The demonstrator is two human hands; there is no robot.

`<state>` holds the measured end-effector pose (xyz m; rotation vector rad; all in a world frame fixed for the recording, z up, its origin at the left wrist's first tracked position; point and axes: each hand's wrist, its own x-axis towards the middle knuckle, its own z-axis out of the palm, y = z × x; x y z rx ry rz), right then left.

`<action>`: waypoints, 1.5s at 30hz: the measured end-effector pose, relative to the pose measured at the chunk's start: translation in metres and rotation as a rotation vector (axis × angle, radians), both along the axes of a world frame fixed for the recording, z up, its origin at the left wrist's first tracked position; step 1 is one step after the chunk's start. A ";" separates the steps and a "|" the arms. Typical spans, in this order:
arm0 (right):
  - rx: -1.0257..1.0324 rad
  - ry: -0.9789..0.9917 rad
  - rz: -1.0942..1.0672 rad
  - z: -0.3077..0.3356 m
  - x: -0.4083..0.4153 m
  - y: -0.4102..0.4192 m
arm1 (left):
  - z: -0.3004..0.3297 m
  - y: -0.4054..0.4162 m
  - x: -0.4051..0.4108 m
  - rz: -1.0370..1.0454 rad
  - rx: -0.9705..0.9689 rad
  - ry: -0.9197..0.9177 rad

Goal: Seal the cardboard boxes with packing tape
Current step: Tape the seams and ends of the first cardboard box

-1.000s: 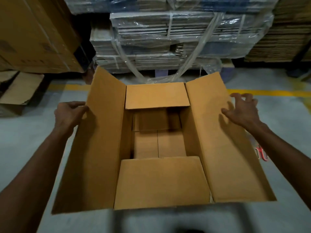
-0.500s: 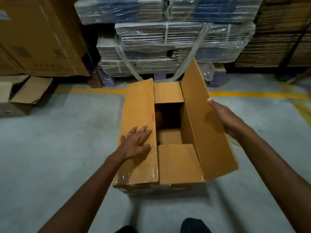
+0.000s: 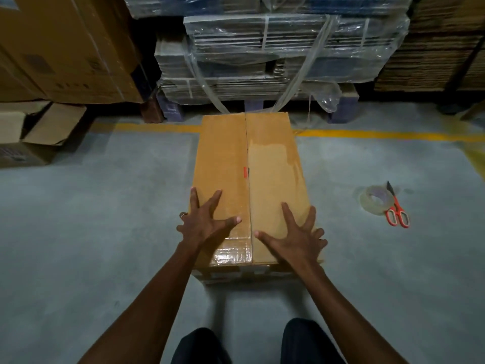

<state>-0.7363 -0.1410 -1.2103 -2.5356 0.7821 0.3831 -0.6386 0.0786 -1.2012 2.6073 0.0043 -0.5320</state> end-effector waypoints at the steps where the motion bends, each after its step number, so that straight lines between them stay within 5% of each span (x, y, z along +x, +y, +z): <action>1: -0.007 -0.011 0.014 -0.001 -0.001 -0.001 | -0.002 -0.001 -0.002 0.018 -0.001 -0.006; 9: -0.018 -0.083 0.282 0.002 0.029 -0.040 | -0.008 -0.023 -0.048 0.151 0.038 -0.043; 15: 0.025 -0.069 0.341 0.008 0.034 -0.049 | -0.018 -0.061 -0.024 -0.268 0.203 -0.298; 17: 0.213 -0.152 0.274 0.003 0.041 -0.066 | -0.021 -0.069 -0.016 -0.353 0.236 -0.376; 20: 0.564 -0.348 -0.144 -0.033 0.068 -0.122 | -0.027 -0.065 -0.008 -0.373 0.232 -0.407; 26: 0.086 -0.205 -0.447 -0.151 0.069 -0.257 | -0.024 -0.087 0.019 -0.433 0.263 -0.372; 31: -0.137 -0.190 -0.440 -0.189 0.059 -0.304 | -0.019 -0.138 0.033 -0.485 0.283 -0.344; 38: -0.077 -0.119 -0.304 -0.215 0.073 -0.355 | -0.031 -0.275 0.060 -0.737 0.204 -0.336; 41: -0.057 -0.203 -0.323 -0.209 0.075 -0.368 | -0.037 -0.288 0.063 -0.707 0.236 -0.295; 45: 0.032 -0.320 -0.310 -0.179 0.061 -0.353 | -0.039 -0.285 0.064 -0.604 0.013 -0.319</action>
